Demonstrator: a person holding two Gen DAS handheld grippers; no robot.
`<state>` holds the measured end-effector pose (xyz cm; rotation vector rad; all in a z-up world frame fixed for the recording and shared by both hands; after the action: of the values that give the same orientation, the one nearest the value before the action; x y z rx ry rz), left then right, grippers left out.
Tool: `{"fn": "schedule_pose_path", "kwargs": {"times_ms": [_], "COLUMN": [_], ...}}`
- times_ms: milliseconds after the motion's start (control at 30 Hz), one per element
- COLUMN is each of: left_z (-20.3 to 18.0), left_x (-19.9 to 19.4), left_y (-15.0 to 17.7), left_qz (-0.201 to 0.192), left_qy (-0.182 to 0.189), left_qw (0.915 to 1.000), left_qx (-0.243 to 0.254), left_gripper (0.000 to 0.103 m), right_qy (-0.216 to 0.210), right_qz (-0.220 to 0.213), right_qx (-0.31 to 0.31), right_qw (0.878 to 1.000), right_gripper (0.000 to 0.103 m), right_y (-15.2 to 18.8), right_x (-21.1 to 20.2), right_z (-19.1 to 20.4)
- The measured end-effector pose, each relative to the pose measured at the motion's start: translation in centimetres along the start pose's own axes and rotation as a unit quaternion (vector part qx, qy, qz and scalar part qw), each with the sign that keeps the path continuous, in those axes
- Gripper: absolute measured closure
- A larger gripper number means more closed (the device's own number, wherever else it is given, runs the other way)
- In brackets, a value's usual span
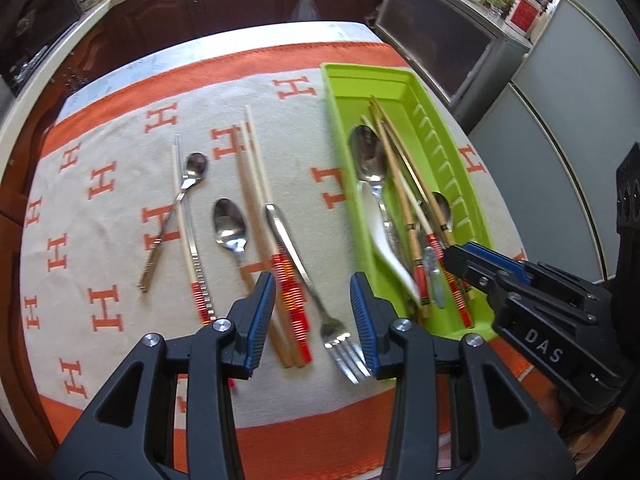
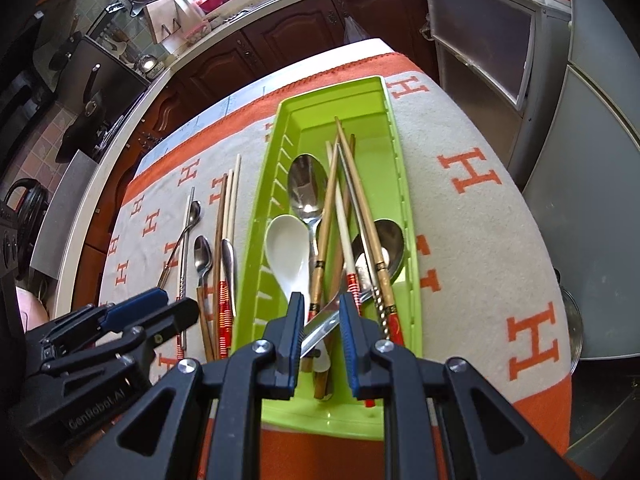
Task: Organize utensils
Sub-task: 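Move both open tools back from the tray to the utensil pile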
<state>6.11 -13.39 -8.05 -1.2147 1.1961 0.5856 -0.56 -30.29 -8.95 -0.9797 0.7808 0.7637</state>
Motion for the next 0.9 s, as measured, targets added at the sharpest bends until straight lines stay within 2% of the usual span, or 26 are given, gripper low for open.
{"fn": "schedule_pose_path", "kwargs": {"times_ms": [267, 533, 700, 900], "left_z": [6.5, 10.7, 11.8, 12.0], "left_x": [-3.3, -5.3, -4.0, 0.7], "left_y": [-0.2, -1.5, -2.5, -3.0], "left_qz": [-0.04, -0.054, -0.042, -0.012], "left_qy": [-0.012, -0.049, -0.044, -0.039], "left_qw": [0.9981, 0.9974, 0.9976, 0.9961], "left_qx": [-0.046, -0.002, 0.034, 0.078], "left_gripper": [0.068, 0.067, 0.067, 0.067], "right_qy": [-0.002, -0.023, -0.041, -0.05], "right_qz": [-0.006, -0.006, -0.001, 0.015], "right_qx": [-0.037, -0.07, -0.074, -0.072], "right_qw": [0.999, 0.997, 0.996, 0.996], "right_gripper": [0.085, 0.085, 0.085, 0.085], "right_y": [0.1, -1.1, -2.6, -3.7], "right_x": [-0.8, -0.6, 0.4, 2.4], "right_z": [3.2, 7.3, 9.6, 11.3]}}
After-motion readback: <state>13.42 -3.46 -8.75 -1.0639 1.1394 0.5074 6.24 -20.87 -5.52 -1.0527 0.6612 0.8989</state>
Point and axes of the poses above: each gripper's, at about its wrist camera, not at the fingertips, and x roughly the way its jaws point, z to its left, y to its underside, the point moved 1 cm from there along x, roughly the way its jaws point, and after that the axes turned 2 degrees about -x, right-handed, at the moved point
